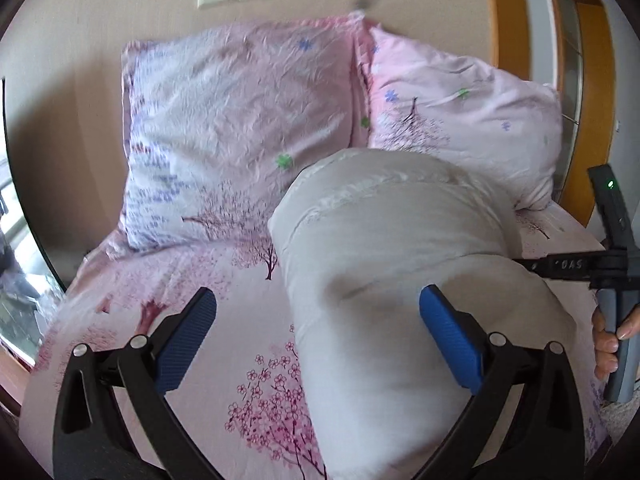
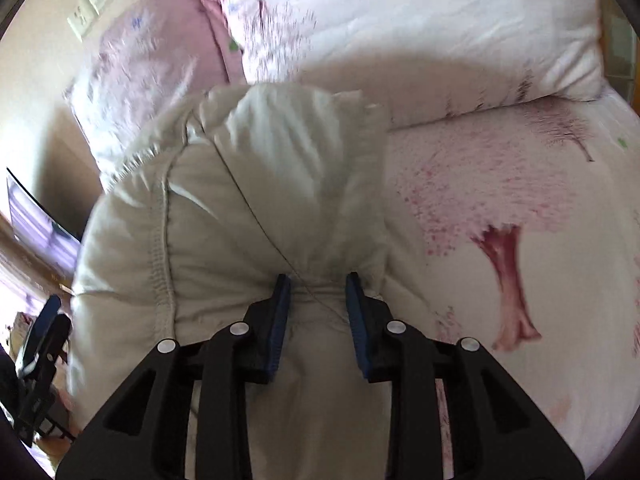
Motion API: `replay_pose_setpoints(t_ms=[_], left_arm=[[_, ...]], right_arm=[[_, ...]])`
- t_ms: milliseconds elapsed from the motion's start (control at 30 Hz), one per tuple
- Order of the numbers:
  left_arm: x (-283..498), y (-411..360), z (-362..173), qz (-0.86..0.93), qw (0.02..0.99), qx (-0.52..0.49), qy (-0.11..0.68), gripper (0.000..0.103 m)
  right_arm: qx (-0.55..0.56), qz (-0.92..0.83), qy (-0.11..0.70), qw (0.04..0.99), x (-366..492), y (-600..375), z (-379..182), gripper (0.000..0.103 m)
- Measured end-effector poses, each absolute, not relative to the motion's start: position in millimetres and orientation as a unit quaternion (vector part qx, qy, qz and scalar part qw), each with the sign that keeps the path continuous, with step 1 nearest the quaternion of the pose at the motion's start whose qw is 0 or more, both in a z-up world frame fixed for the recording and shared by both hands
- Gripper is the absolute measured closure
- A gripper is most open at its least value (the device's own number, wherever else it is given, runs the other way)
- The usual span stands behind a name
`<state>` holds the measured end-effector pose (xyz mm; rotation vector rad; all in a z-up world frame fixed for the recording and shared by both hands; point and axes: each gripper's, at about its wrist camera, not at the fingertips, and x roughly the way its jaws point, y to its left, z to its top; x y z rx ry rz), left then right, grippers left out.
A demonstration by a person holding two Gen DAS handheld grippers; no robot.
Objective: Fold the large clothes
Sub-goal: 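Push the bundle toward the pillows and open both tools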
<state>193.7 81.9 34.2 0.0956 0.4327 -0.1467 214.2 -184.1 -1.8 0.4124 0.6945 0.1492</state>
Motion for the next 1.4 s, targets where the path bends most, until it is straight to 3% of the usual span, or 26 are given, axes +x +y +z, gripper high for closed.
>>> replay_pose_setpoints(t_ms=[200,467,700,900,1167,1400], left_arm=[[164.8,59.1,36.0,-0.072,0.972,0.086,0.205,0.002],[165.8,35.1,8.6,-0.094,0.962,0.101,0.235,0.002],[176.3,46.8,-0.8,-0.113,0.957,0.036,0.263,0.002],[170.4,54.5,1.1,-0.121,0.953,0.007,0.277,0.002],[153.6,49.6,7.3,-0.092,0.962,0.027,0.256,0.002],[127.5,57.7,16.5,-0.068,0.971,0.015,0.23,0.002]], right_arm=[[0.202,0.057,0.286,0.935,143.8,-182.8,-3.2,0.073],[0.204,0.025,0.363,0.909,159.4,-181.6,-53.5,0.063],[0.193,0.021,0.358,0.913,156.2,-181.9,-55.4,0.057],[0.185,0.001,0.329,0.926,135.4,-185.3,-43.0,0.043],[0.134,-0.042,0.272,0.952,109.6,-181.8,-18.4,0.005],[0.074,-0.111,0.238,0.962,87.3,-179.8,-0.3,0.001]])
